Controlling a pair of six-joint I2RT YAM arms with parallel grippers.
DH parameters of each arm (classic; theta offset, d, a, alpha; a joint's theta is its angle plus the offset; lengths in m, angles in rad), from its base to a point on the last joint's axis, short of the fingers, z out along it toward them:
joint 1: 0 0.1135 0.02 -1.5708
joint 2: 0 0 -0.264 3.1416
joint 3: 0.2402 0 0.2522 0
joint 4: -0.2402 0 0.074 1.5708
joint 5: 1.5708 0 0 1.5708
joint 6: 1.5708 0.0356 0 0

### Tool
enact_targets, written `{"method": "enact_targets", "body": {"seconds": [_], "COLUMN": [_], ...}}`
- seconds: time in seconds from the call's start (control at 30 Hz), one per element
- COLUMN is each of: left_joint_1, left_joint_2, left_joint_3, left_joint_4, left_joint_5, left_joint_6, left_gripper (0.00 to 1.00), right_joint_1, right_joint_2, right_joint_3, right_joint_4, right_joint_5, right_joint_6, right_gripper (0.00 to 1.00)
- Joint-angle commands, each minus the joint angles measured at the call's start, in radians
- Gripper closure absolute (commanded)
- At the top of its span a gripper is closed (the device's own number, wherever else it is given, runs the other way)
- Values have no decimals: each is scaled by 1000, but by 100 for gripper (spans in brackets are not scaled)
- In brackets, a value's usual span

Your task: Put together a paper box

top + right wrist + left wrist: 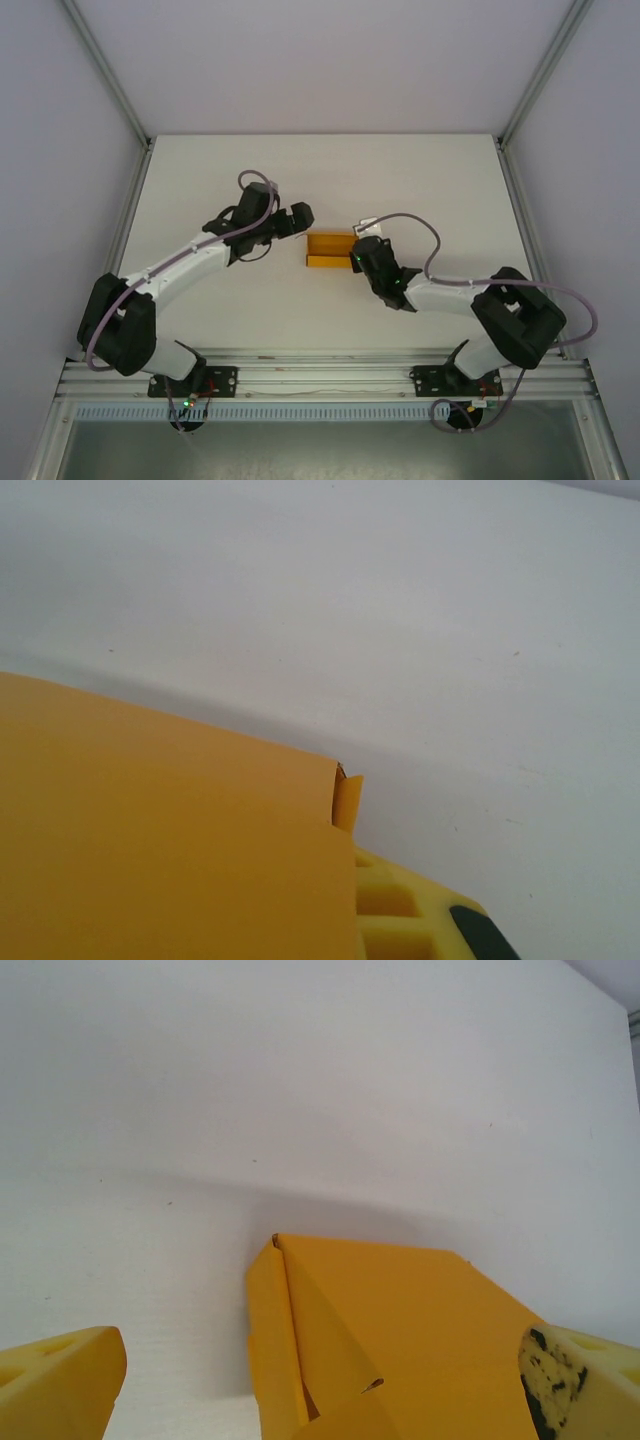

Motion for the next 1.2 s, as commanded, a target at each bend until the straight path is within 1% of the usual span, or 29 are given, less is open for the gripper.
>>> {"method": "enact_targets", "body": {"seconds": [0.0,0.1,0.17,0.3,0.4,0.47,0.57,0.63,0.7,0.73,0.87,0.97,1.0,1.03,1.1,1.13,1.17], "left_joint_1": [-1,3,3,3,3,3,2,2,2,2,3,2,2,3,3,4,4], "left_joint_2": [40,91,111,141,174,198,232,247,262,272,308,330,337,345,358,365,372], "left_joint_3": [32,27,-2,-55,-70,-71,-73,-78,-89,-95,-111,-102,-100,-95,-91,-92,-91], "left_joint_4": [-1,9,47,122,155,170,176,187,204,216,247,247,244,241,243,248,253], "left_joint_5": [50,41,56,84,95,106,107,106,113,123,136,132,133,136,133,135,135], "left_joint_6": [-25,-47,-68,-81,-84,-80,-81,-82,-89,-95,-102,-85,-83,-75,-69,-64,-61], "left_gripper": [0,0,0,7,19,26,40,43,48,48,49,49,49,50,53,54,55], "right_joint_1": [13,33,54,77,80,80,80,80,80,80,80,80,79,75,54,34,6], "right_joint_2": [48,71,90,109,107,87,32,-22,-82,-119,-250,-347,-384,-416,-455,-465,-467], "right_joint_3": [-34,-27,-20,-12,-15,-21,-40,-49,-59,-68,-108,-143,-154,-163,-164,-155,-144], "right_joint_4": [-6,6,16,15,11,0,-29,-67,-111,-134,-218,-256,-252,-253,-255,-266,-277], "right_joint_5": [-15,5,50,55,40,33,22,3,-16,-37,-90,-78,-64,-50,-66,-96,-140], "right_joint_6": [-61,-94,-117,-131,-111,-105,-109,-113,-110,-106,-55,6,27,53,86,107,125], "right_gripper": [99,97,96,95,93,90,79,75,73,71,57,43,36,25,7,0,0]}}
